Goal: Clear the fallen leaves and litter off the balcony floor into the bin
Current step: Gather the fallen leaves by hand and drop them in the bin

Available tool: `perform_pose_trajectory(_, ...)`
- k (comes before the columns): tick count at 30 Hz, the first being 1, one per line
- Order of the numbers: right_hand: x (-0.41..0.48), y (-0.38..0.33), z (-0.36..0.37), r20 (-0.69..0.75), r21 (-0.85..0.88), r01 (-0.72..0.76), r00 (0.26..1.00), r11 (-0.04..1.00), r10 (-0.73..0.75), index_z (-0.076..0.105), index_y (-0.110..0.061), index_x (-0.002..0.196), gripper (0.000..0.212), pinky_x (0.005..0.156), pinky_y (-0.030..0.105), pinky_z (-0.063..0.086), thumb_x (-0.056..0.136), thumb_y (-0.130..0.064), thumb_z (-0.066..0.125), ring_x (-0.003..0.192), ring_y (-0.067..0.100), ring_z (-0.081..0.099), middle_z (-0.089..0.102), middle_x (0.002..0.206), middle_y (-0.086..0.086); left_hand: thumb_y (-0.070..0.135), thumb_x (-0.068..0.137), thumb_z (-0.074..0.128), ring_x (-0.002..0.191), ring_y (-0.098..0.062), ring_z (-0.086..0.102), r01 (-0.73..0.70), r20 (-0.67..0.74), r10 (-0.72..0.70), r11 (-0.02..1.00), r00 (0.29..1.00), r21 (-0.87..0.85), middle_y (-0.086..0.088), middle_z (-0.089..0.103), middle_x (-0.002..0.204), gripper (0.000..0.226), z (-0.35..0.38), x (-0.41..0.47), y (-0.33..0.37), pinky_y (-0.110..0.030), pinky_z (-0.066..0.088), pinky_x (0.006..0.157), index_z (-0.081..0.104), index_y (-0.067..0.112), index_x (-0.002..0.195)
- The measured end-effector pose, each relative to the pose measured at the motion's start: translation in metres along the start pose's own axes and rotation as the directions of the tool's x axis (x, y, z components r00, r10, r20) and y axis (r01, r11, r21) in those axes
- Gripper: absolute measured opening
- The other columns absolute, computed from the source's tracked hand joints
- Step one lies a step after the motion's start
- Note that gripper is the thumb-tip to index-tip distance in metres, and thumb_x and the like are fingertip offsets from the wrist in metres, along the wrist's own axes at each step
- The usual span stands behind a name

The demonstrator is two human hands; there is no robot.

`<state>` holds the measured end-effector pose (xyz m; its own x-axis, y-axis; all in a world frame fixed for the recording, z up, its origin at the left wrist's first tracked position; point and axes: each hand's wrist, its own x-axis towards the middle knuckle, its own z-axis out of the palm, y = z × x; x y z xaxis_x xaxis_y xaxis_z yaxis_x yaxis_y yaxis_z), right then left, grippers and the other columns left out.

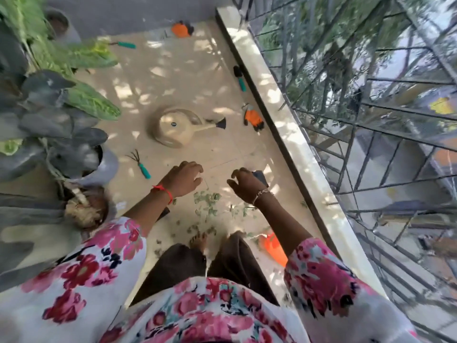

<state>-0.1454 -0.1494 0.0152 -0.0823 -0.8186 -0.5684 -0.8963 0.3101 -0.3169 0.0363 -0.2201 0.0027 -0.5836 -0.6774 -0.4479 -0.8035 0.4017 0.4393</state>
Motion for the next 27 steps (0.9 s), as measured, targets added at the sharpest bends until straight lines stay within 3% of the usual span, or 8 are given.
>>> perform_pose_trajectory(7,0.053,-0.013,0.021,0.153,0.007,0.009,0.988,1.0,-0.01,0.052,0.001,0.118,0.034,0.097,0.037,0.038,0.096,-0.026,0.045,0.113,0.036,0.048,0.049,0.121,0.021,0.023,0.095,0.048,0.126,-0.028,0.04,0.133,0.093,-0.129,0.99,0.987,-0.038,-0.01,0.047,0.134,0.038,0.019,0.006,-0.047,-0.04,0.036,0.101,0.047,0.008,0.13)
perform_pose_trajectory(12,0.077,-0.029,0.034,0.26,-0.044,0.091,0.962,0.995,-0.077,0.05,0.001,0.122,0.036,0.098,0.037,0.035,0.097,-0.024,0.044,0.118,0.036,0.045,0.046,0.126,0.021,0.021,0.094,0.05,0.126,-0.028,0.039,0.258,0.056,-0.253,0.961,0.966,-0.103,-0.01,0.048,0.132,0.038,0.029,0.001,-0.066,-0.039,0.037,0.101,0.047,0.008,0.129)
perform_pose_trajectory(18,0.092,-0.042,0.054,0.295,-0.069,0.206,0.939,0.976,-0.178,0.05,0.003,0.121,0.036,0.1,0.04,0.035,0.097,-0.023,0.044,0.12,0.036,0.042,0.045,0.127,0.022,0.018,0.09,0.054,0.117,-0.03,0.048,0.305,0.026,-0.305,0.942,0.952,-0.138,-0.012,0.055,0.12,0.031,0.046,-0.019,-0.078,-0.041,0.042,0.094,0.055,0.008,0.119)
perform_pose_trajectory(23,0.087,-0.049,0.084,0.296,-0.071,0.246,0.931,0.967,-0.215,0.05,0.003,0.121,0.037,0.098,0.044,0.037,0.097,-0.024,0.044,0.118,0.037,0.043,0.045,0.126,0.023,0.016,0.091,0.054,0.126,-0.029,0.042,0.345,0.005,-0.347,0.929,0.938,-0.138,-0.014,0.052,0.13,0.038,0.066,-0.042,-0.079,-0.035,0.035,0.1,0.051,0.007,0.128)
perform_pose_trajectory(27,0.077,-0.054,0.119,0.262,-0.05,0.238,0.94,0.97,-0.217,0.052,0.002,0.119,0.036,0.098,0.043,0.037,0.097,-0.025,0.043,0.117,0.038,0.045,0.046,0.124,0.023,0.017,0.093,0.053,0.129,-0.027,0.038,0.332,0.067,-0.325,0.93,0.943,-0.157,-0.013,0.049,0.135,0.04,0.092,-0.065,-0.088,-0.035,0.034,0.102,0.048,0.006,0.13)
